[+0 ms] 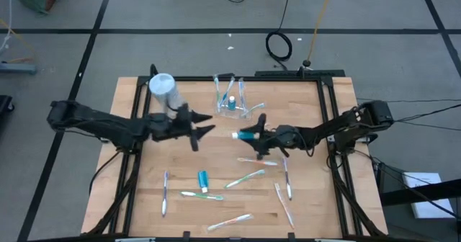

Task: Pick & Place toothbrushing station
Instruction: Put the mouthwash into the transparent organizer

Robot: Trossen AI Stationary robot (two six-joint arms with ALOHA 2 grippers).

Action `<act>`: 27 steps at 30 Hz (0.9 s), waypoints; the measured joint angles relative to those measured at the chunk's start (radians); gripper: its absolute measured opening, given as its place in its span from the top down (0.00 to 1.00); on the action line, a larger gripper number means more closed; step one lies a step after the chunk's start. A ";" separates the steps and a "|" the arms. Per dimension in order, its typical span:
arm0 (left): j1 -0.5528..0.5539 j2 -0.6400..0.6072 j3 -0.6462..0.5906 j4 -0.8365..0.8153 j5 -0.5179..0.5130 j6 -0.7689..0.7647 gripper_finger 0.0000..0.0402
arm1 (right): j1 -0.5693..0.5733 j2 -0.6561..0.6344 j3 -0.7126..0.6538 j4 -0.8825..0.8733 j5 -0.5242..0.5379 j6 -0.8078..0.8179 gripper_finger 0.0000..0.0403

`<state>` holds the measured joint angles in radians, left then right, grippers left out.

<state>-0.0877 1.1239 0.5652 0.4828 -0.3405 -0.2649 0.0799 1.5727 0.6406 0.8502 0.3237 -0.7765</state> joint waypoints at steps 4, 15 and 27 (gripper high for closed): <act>0.007 0.142 0.013 0.018 -0.003 -0.132 0.50 | 0.015 0.004 0.038 -0.013 0.095 -0.051 0.62; 0.033 0.368 0.120 0.063 0.038 -0.314 0.50 | 0.041 0.003 0.038 -0.074 0.109 -0.077 0.62; 0.033 0.416 0.149 0.084 0.079 -0.273 0.50 | 0.042 0.003 0.038 -0.053 0.125 -0.084 0.62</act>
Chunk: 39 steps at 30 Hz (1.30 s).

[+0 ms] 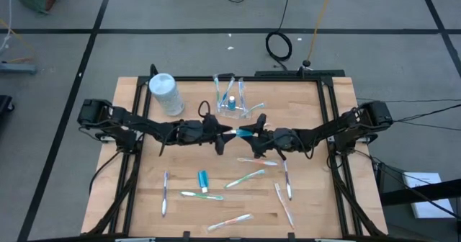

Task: Pick & Place toothbrushing station
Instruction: Put the mouthwash into the transparent organizer

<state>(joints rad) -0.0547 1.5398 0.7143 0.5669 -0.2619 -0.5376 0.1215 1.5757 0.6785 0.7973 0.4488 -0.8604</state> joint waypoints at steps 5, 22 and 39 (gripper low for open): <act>-0.006 0.000 0.000 0.030 0.024 0.058 0.50 | 0.000 0.000 0.000 0.002 0.000 -0.002 0.60; -0.003 0.000 0.000 0.034 0.052 0.097 0.76 | 0.000 0.000 0.000 0.030 -0.003 0.010 0.59; 0.055 -0.071 0.243 -0.590 0.075 0.321 0.77 | 0.109 -0.001 0.000 0.021 0.229 0.127 0.48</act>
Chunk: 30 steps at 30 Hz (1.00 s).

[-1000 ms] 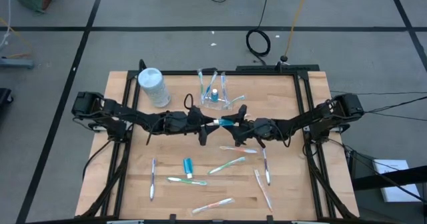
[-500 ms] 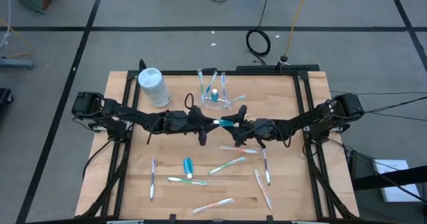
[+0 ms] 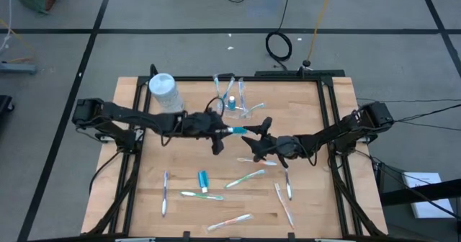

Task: Pick & Place toothbrushing station
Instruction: Put the mouthwash into the transparent organizer

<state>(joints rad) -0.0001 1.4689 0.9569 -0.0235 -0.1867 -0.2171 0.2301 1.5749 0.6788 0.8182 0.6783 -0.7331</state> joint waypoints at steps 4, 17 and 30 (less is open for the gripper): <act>0.043 0.013 0.178 -0.346 -0.024 0.127 0.77 | 0.029 0.000 0.000 -0.003 -0.002 0.152 0.48; 0.306 0.101 0.283 -0.485 0.108 0.738 0.77 | 0.038 0.000 0.000 -0.224 -0.158 0.512 0.48; 0.356 0.247 0.283 -0.425 0.137 0.878 0.76 | 0.031 0.000 -0.026 -0.241 -0.156 0.513 0.48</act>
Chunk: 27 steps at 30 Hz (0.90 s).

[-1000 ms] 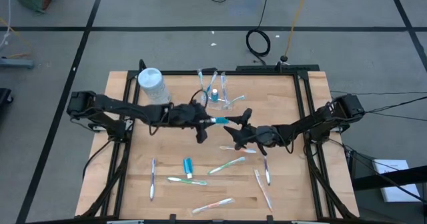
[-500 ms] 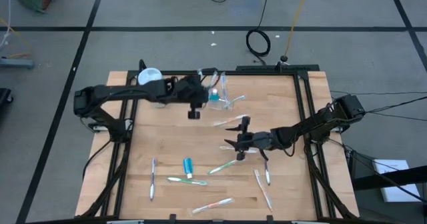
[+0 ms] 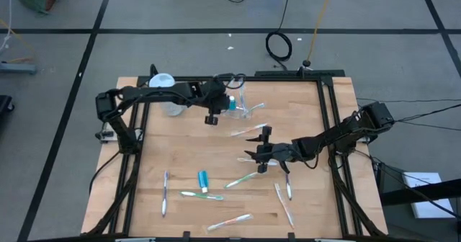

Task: Pick & Place toothbrushing station
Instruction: Put the mouthwash into the transparent organizer, then put the purple toothbrush into the transparent organizer

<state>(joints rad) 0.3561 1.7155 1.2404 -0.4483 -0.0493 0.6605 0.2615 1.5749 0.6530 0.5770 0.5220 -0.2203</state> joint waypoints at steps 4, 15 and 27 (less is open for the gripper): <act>-0.015 0.000 0.000 0.005 -0.003 0.051 0.69 | 0.000 0.000 -0.008 0.001 0.000 0.000 0.48; -0.025 0.000 0.000 0.019 -0.057 0.036 0.61 | 0.000 0.000 -0.009 0.010 0.000 0.000 0.48; -0.065 -0.030 -0.001 0.033 -0.064 -0.009 0.61 | 0.000 0.000 -0.009 0.010 0.000 0.000 0.48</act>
<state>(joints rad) 0.2912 1.6856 1.2396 -0.4150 -0.1133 0.6510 0.2615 1.5749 0.6441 0.5865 0.5217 -0.2203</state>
